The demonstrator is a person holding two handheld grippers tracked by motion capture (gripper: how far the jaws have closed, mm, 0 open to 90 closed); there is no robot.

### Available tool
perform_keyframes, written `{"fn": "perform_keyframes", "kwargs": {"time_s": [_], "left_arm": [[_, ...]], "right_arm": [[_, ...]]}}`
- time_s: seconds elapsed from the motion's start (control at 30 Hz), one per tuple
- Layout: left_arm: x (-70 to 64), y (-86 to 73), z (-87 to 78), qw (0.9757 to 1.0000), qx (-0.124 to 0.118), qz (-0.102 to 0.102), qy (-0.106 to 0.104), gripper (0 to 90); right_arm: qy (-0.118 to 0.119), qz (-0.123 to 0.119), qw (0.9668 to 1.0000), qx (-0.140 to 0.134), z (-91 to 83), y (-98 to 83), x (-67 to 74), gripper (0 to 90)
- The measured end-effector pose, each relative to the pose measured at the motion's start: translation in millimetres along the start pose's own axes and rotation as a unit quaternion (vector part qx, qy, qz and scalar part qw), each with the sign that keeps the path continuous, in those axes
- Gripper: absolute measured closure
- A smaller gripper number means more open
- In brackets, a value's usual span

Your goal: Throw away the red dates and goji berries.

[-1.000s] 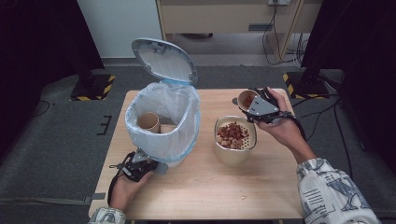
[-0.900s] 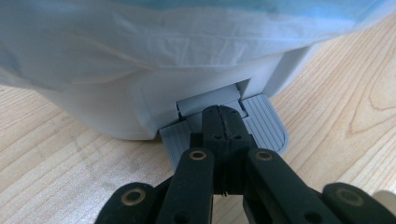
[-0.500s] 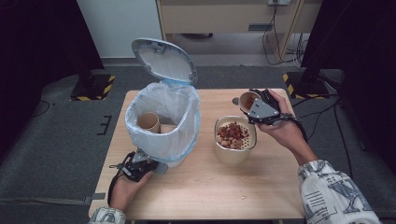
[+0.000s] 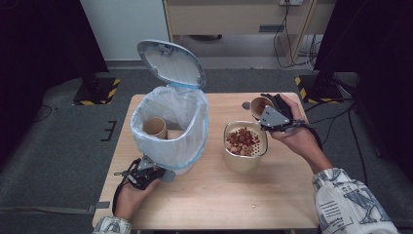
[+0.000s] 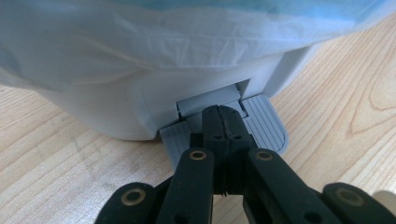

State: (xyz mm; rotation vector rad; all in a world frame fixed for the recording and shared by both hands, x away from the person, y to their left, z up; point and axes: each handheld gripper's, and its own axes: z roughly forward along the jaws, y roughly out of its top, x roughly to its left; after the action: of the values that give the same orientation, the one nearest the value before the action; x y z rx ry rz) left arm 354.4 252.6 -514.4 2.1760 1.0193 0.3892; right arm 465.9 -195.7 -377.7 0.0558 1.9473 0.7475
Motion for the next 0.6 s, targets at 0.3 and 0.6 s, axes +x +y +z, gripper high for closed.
{"fn": "perform_keyframes", "kwargs": {"time_s": [0.3,0.6], "left_arm": [[0.1,0.1,0.1,1.0000,0.000,0.000,0.000,90.0],[0.1,0.2,0.2,1.0000,0.000,0.001,0.000,90.0]], "right_arm": [[-0.001,-0.017,0.9998,0.005,-1.0,1.8,0.0,28.3],[0.002,-0.027,0.9996,0.007,0.1,4.3,0.3,28.1]]}}
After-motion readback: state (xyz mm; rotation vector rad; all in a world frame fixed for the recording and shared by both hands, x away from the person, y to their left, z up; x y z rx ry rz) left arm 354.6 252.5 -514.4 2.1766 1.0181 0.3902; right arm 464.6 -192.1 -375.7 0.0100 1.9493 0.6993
